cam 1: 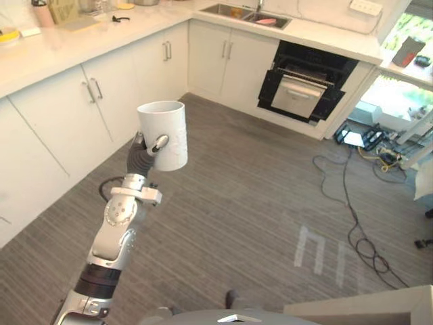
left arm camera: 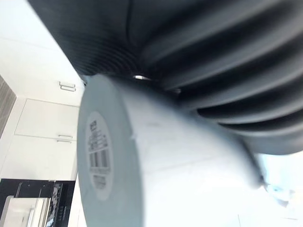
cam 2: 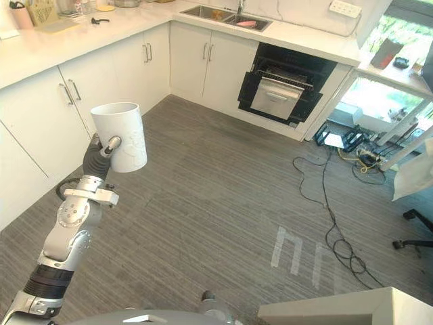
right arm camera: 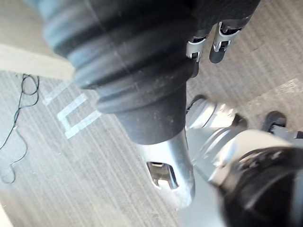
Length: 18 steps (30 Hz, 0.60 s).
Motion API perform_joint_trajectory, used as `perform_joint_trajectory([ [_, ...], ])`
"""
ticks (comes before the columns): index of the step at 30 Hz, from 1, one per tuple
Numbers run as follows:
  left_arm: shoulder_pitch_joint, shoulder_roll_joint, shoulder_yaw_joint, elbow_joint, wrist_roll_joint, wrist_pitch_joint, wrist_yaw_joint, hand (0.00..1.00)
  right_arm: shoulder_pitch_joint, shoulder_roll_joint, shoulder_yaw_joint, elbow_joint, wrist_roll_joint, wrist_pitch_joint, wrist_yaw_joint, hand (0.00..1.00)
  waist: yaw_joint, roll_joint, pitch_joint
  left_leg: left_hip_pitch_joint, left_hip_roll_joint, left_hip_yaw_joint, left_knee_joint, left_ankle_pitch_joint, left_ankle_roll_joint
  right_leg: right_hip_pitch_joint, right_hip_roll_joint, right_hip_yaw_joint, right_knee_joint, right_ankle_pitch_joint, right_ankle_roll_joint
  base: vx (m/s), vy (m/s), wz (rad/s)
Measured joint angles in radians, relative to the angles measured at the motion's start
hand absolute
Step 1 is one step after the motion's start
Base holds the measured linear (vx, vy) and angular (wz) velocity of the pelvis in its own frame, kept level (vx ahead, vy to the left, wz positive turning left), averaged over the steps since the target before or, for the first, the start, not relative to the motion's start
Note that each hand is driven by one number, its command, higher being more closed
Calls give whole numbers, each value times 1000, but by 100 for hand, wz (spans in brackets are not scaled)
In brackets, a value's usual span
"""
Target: Walk over to the sink, pick up the cup, carry it to the dishwasher, place the cup inside the dishwasher, then close the dishwasher door
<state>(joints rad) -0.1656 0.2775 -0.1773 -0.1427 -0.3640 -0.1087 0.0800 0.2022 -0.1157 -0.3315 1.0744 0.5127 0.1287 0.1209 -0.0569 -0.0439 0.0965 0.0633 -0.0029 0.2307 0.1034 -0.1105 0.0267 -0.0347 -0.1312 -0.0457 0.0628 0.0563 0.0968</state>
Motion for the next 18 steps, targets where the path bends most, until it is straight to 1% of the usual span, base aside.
perform_joint_trajectory([
  [1,0,-10,-7,1,0,1,-2,100,-18,-17,12,0,4,7,0,0,-6,16,-7,16,9,17,-36,12,-11,2,14,5,-17,7,-7,80,-108,-33],
  [2,-2,-11,-10,4,0,1,-4,100,-26,-24,14,-3,23,13,-1,0,-15,26,-14,33,20,27,-61,19,-20,7,29,13,-33,12,-15,70,-113,-33],
  [3,-6,-11,-11,9,-1,1,-7,100,-27,-24,14,-6,37,17,-1,0,-21,27,-14,45,25,32,-70,21,-23,17,35,14,-43,15,-18,42,-74,-20],
  [4,-32,-5,22,119,-8,1,-22,100,-10,-18,84,-42,74,53,4,0,-67,20,-20,100,44,68,-145,53,-44,71,63,5,-150,64,-27,15,-26,-4],
  [10,-32,-11,22,120,-8,1,-19,100,-6,-12,80,-38,75,50,9,0,-72,19,-20,117,42,75,-157,54,-45,74,63,8,-142,63,-27,-1,0,-3],
  [12,-32,-33,20,121,-8,5,-18,100,-3,-6,72,-36,74,43,22,0,-79,22,-17,133,40,86,-164,49,-52,65,62,7,-99,45,-25,-13,11,-15],
  [14,-31,-77,13,122,-7,24,-13,100,16,15,49,-37,74,26,45,0,-80,21,-13,156,36,102,-175,41,-49,38,53,-8,-7,2,-24,-38,25,-10],
  [16,-20,-118,-6,122,-8,50,13,100,54,50,8,-36,79,10,56,0,-83,14,-8,194,21,115,-180,24,-29,11,19,-85,127,-58,-27,-89,14,-7],
  [18,1,-133,-16,123,-10,68,40,100,85,64,-8,-35,91,0,70,0,-85,16,-10,213,8,118,-175,11,-19,-4,-5,-113,202,-89,-33,-35,46,-5],
])
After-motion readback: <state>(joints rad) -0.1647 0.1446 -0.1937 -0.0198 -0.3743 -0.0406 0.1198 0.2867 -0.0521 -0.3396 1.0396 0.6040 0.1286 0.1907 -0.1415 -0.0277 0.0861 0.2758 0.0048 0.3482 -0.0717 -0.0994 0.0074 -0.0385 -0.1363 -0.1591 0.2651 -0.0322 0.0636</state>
